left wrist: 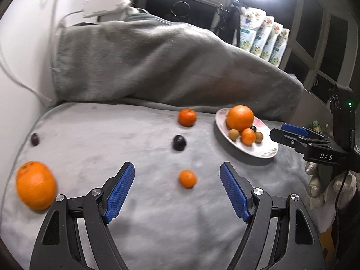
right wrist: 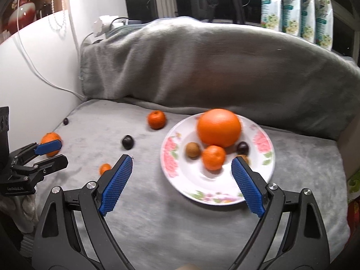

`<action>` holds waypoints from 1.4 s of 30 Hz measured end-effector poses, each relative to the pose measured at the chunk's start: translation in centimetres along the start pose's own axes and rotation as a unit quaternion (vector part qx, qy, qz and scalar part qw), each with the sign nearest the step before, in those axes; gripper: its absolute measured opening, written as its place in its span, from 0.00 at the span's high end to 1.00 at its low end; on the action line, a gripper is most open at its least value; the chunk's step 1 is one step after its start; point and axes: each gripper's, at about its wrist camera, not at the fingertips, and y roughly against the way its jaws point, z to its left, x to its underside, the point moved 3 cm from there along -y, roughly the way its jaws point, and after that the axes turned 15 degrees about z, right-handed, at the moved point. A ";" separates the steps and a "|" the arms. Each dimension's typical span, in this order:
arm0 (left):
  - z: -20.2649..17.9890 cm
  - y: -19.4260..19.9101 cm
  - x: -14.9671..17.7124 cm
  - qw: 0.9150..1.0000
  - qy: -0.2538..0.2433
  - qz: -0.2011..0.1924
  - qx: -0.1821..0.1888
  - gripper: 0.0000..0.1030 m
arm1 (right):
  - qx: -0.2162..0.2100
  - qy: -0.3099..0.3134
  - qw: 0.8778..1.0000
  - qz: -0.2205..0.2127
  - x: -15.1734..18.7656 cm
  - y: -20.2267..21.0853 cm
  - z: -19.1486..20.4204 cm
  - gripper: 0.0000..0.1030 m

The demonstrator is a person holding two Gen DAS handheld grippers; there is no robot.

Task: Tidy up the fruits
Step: 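Move the right gripper to the large orange lying on the blanket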

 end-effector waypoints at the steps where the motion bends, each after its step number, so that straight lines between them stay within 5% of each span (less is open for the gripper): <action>1: 0.5 0.3 0.2 1.000 0.004 -0.002 -0.003 0.24 | -0.004 0.002 1.000 0.001 -0.1 -0.1 0.4 0.11; 22: 11.8 5.1 5.0 0.991 0.105 -0.032 -0.079 0.24 | -0.114 0.077 0.990 0.035 -4.0 -4.6 14.4 0.11; 42: 17.7 3.3 6.5 0.985 0.157 -0.004 -0.066 0.24 | -0.212 0.117 0.962 0.125 -5.8 -12.2 25.2 0.11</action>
